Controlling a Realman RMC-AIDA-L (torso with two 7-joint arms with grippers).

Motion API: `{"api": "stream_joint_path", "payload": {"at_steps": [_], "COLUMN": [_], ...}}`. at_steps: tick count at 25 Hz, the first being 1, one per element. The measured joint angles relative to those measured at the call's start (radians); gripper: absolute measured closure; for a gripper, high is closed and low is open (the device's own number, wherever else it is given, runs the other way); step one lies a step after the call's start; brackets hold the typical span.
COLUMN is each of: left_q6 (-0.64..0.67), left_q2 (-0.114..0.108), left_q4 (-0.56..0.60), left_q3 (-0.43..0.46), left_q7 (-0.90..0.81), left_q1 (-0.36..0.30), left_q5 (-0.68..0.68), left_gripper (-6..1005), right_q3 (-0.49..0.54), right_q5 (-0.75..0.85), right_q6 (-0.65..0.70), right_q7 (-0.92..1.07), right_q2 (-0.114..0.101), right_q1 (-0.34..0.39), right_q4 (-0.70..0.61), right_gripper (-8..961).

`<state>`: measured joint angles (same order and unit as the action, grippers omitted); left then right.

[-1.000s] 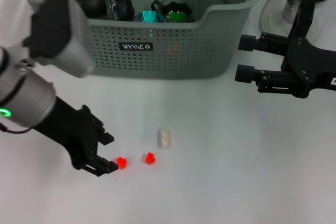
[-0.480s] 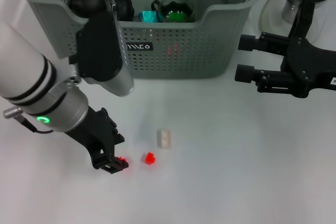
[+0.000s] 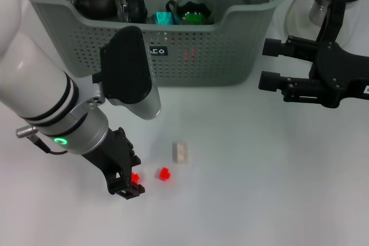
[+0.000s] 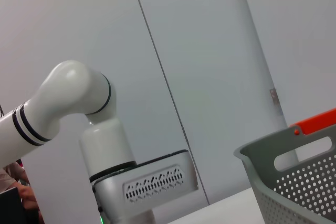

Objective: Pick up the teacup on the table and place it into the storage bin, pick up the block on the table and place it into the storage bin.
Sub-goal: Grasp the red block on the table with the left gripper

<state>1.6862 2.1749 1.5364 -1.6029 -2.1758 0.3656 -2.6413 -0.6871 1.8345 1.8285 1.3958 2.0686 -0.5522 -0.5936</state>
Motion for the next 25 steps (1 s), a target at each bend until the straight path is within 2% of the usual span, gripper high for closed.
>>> {"api": "stream_joint_path", "payload": {"at_steps": [7,25], "left_q6": [-0.045,-0.094], "left_q2": [-0.003,-0.003], "left_q4": [-0.044,-0.053], "left_q3": [-0.015,-0.003], "left_q7": [-0.007,-0.034], "left_q1": [0.003,0.001], "left_q5": [-0.005,-0.055], "left_gripper": [468,467], "right_q3": [0.0,0.0], "right_q5": [0.002,0.005], "right_q6": [0.002,0.008], "right_q7": [0.0,0.002], "right_q2": [-0.001,-0.001], "right_q1": [0.001,0.009], "right_q4": [0.0,0.001], "right_gripper": [103,102]}}
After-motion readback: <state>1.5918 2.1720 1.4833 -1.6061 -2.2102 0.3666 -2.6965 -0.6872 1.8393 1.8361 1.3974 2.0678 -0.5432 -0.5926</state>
